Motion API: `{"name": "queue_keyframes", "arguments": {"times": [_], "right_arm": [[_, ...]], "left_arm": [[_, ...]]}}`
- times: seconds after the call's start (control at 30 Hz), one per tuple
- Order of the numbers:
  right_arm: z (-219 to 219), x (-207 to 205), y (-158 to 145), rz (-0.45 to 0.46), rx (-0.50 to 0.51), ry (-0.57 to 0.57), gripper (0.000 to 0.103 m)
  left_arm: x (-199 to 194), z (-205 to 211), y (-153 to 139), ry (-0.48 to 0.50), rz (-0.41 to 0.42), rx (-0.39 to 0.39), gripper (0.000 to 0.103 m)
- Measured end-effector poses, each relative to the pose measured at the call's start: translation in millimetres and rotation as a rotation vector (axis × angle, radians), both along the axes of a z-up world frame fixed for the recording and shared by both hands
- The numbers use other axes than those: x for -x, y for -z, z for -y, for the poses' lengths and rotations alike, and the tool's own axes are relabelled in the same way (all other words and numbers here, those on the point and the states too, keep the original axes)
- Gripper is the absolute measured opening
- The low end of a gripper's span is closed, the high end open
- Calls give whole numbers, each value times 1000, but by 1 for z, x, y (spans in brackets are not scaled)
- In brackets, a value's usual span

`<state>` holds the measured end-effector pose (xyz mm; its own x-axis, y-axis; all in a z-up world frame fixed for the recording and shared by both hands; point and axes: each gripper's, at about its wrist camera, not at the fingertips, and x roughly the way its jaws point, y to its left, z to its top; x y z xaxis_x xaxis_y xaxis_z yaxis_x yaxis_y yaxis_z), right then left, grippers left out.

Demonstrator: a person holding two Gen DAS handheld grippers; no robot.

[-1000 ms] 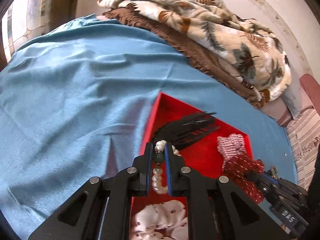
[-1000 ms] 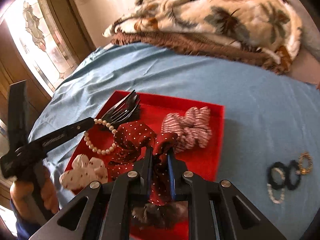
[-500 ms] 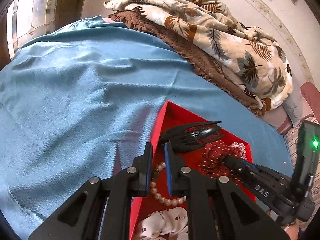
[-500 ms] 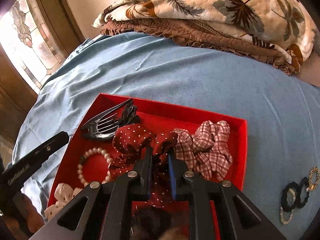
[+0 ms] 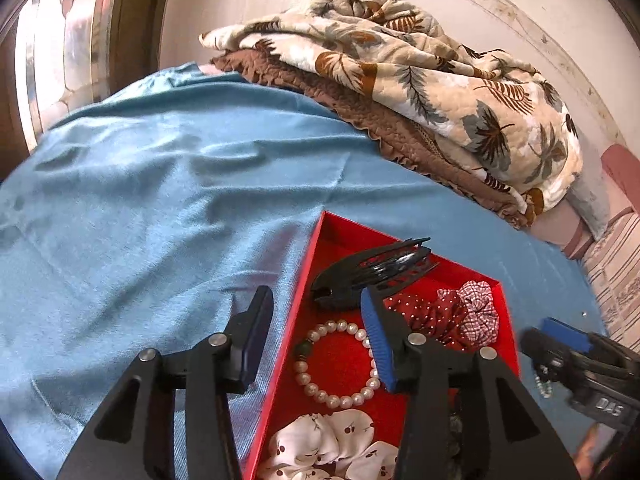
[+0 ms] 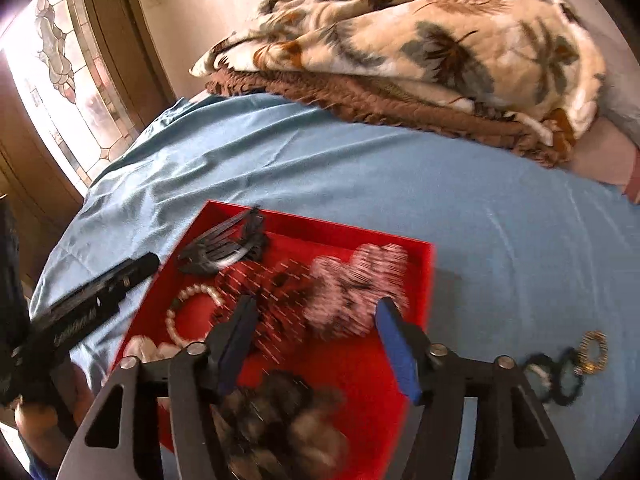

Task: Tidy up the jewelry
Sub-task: 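Lower the pearl bracelet and red polka-dot scrunchie into the red tray, open both grippers, then move the left tool to the black ridged hair tie while the right tool approaches the black scrunchie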

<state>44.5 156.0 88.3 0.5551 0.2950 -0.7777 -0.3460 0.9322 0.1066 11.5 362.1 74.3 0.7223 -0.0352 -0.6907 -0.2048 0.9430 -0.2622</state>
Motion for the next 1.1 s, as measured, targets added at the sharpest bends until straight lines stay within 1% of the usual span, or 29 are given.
{"name": "queue_keyframes", "arguments": {"times": [0.1,0.2,0.37,0.47,0.57,0.63,0.7,0.77,0.8,0.93,1.1], "right_arm": [[28,12,-1,1,22,27,67],[70,24,4,-12,31,88,70],[159,52,25,-67,-8,232,70],[205,77,42,-82,-15,303,70],[246,98,59,-99,-24,363,70],[266,106,64,-99,-40,390,70],[279,112,67,-96,-55,409,70],[290,115,70,-90,-80,419,70],[292,118,71,-86,-87,419,70],[297,127,67,-44,-116,401,70],[301,138,64,0,-100,371,70]], "left_arm": [[5,5,-1,-12,16,-20,45],[10,11,-1,-16,32,-24,48],[23,29,2,-29,53,-61,48],[46,47,4,-29,60,-111,48],[75,61,6,-40,34,-119,48],[95,72,3,-40,18,-146,48],[110,88,-4,-12,17,-178,50],[119,104,-11,25,12,-204,56],[122,114,-14,45,8,-214,56],[122,150,-27,121,-3,-222,56],[114,204,-36,218,-2,-272,57]]}}
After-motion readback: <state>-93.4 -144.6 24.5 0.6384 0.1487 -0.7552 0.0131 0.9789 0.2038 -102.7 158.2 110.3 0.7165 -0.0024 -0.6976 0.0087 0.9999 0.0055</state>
